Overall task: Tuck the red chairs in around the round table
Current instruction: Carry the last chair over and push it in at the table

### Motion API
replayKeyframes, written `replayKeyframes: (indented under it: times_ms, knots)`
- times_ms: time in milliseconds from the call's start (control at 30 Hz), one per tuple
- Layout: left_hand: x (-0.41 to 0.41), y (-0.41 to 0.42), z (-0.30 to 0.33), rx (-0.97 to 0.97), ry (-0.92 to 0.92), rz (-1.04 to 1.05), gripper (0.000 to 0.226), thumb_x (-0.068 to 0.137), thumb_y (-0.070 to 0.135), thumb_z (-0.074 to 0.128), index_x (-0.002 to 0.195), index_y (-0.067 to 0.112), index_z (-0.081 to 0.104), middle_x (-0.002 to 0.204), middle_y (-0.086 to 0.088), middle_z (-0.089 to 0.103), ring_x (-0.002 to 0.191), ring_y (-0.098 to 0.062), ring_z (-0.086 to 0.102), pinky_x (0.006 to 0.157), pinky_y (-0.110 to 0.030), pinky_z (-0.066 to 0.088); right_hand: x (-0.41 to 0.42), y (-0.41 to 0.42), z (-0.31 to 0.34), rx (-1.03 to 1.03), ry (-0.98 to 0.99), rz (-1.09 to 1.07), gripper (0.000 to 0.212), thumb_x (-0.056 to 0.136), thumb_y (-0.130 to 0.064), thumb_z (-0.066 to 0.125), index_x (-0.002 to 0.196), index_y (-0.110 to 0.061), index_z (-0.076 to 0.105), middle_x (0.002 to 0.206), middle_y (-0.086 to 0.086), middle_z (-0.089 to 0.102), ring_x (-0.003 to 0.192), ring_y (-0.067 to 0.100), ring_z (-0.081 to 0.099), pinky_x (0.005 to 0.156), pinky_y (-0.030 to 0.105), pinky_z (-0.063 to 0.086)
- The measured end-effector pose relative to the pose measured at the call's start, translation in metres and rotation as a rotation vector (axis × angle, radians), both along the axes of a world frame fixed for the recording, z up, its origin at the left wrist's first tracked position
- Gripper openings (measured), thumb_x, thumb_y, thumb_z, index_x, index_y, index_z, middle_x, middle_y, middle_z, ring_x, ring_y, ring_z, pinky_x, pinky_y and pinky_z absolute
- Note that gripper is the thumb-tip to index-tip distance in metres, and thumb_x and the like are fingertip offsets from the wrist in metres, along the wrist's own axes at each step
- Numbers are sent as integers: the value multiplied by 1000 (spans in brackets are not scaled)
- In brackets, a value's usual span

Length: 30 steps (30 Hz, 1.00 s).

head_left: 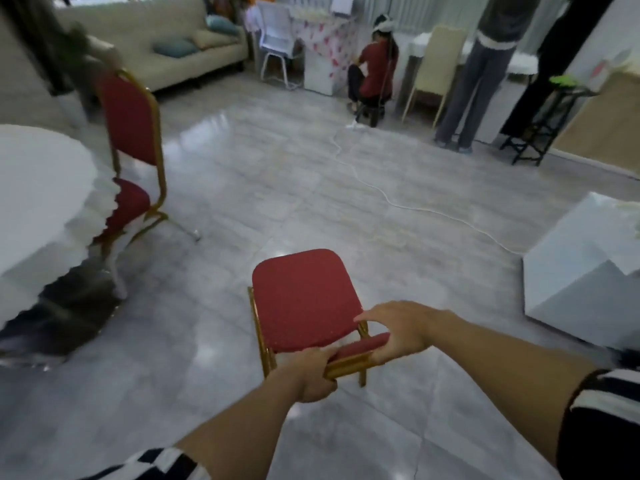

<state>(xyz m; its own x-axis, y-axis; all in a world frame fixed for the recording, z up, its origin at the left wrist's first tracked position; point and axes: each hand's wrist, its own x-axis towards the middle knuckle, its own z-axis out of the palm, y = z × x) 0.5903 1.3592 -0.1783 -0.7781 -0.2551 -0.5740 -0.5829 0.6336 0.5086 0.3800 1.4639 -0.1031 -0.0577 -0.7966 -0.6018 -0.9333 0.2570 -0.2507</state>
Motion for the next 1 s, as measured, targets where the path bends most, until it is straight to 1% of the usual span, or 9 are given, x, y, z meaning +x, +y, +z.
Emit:
replayKeyframes:
  times_ms: [67, 133, 233, 267, 400, 533, 667, 800, 1000]
  knots:
    - [3, 12, -2, -32, 18, 117, 50, 90, 26, 60, 139, 34, 58, 123, -2, 68, 108, -25, 65, 98, -40, 53, 8, 11, -16, 26, -46, 75, 82, 70, -81, 71, 137, -36, 55, 117, -12, 63, 102, 13, 59, 90, 36, 48]
    - [6, 13, -1, -65, -1, 141, 44, 89, 29, 57, 131, 37, 63, 120, -3, 71, 110, -30, 67, 98, -44, 54, 15, 18, -33, 10, -13, 104, 74, 72, -79, 73, 132, -40, 56, 111, -12, 65, 96, 14, 61, 84, 35, 50]
    - [9, 24, -2, -75, 23, 199, 45, 89, 30, 56, 133, 42, 62, 117, -4, 73, 106, -30, 69, 93, -43, 57, 15, 22, -47, -69, 63, 148, 39, 87, -41, 70, 125, -45, 60, 105, -9, 70, 92, 20, 66, 81, 40, 56]
    - [12, 30, -2, -79, 29, 220, 46, 90, 29, 56, 134, 43, 61, 117, -3, 74, 105, -28, 69, 92, -42, 57, 16, 23, -48, -74, 79, 174, 36, 89, -31, 66, 120, -47, 60, 101, -8, 70, 88, 21, 67, 79, 40, 58]
    - [15, 44, -7, -79, 10, 299, 41, 94, 26, 59, 133, 38, 65, 113, -1, 74, 100, -23, 68, 91, -37, 58, 14, 25, -47, -89, 103, 269, 42, 90, -18, 60, 119, -49, 59, 94, -7, 69, 82, 21, 67, 75, 38, 58]
    - [26, 57, -10, -77, 42, 383, 47, 95, 20, 57, 136, 43, 63, 105, 1, 73, 94, -20, 67, 90, -37, 58, 19, 17, -47, -132, 102, 346, 48, 92, -19, 56, 129, -49, 58, 88, -8, 67, 76, 18, 65, 68, 33, 53]
    - [52, 62, -11, -78, 47, 482, 63, 93, 19, 54, 146, 53, 50, 110, 1, 72, 99, -24, 68, 94, -39, 58, 40, -2, -44, -120, 103, 431, 33, 93, -16, 51, 106, -44, 61, 86, -5, 70, 74, 19, 66, 68, 32, 52]
    - [88, 66, -7, -97, 59, 597, 64, 94, 17, 55, 148, 50, 49, 109, 0, 71, 98, -24, 66, 88, -33, 54, 75, -27, -49, -162, 73, 495, 51, 92, -20, 49, 126, -56, 63, 87, -10, 71, 73, 16, 67, 73, 36, 61]
    - [149, 72, -5, -108, 26, 804, 58, 94, 17, 55, 145, 46, 53, 111, -2, 71, 98, -25, 67, 88, -37, 56, 141, -70, -44, -168, 45, 671, 45, 92, -21, 55, 122, -52, 69, 83, -11, 70, 73, 15, 66, 74, 36, 61]
